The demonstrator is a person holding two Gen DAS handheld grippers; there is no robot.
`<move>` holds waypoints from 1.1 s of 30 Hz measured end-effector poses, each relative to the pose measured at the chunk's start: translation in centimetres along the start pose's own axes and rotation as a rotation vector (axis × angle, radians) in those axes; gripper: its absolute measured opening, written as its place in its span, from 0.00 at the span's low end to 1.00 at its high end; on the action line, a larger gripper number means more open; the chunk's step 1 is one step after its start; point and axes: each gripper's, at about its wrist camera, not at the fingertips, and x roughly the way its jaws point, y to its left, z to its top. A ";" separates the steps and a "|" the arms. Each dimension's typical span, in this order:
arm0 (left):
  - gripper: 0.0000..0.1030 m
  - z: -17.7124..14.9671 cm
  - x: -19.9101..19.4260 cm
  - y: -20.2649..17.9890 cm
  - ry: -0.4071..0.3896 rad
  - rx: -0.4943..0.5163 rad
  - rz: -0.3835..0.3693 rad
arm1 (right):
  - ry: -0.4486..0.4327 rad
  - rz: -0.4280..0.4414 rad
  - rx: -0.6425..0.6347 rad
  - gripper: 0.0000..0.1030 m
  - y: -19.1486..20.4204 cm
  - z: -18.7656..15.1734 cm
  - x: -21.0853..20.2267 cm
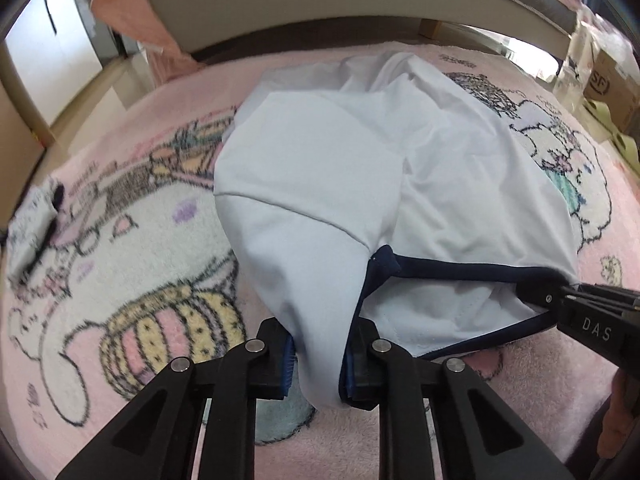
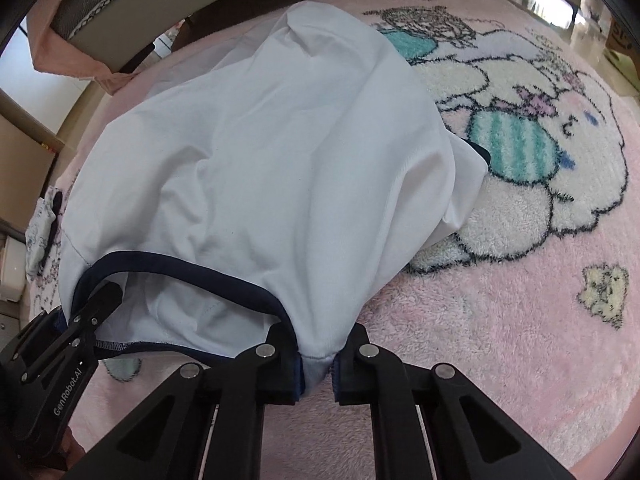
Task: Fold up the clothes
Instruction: 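Close both grippers on the navy-trimmed edge of the shirt, then lift the shirt by the navy edge with both grippers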
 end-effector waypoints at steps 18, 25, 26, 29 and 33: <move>0.15 3.3 -3.5 0.8 0.124 -0.014 -0.060 | 0.028 0.107 0.057 0.06 -1.8 2.9 -2.5; 0.15 4.8 -4.9 1.7 0.140 -0.019 -0.083 | 0.027 0.139 0.091 0.06 -1.1 3.5 -5.4; 0.15 5.1 -5.1 1.8 0.148 -0.019 -0.088 | 0.030 0.146 0.089 0.06 -0.9 3.7 -5.9; 0.15 6.1 -5.8 2.0 0.164 -0.016 -0.104 | 0.039 0.164 0.080 0.06 -0.3 4.5 -7.5; 0.15 7.2 -6.8 2.2 0.196 -0.039 -0.172 | 0.052 0.157 0.042 0.06 0.6 5.8 -9.6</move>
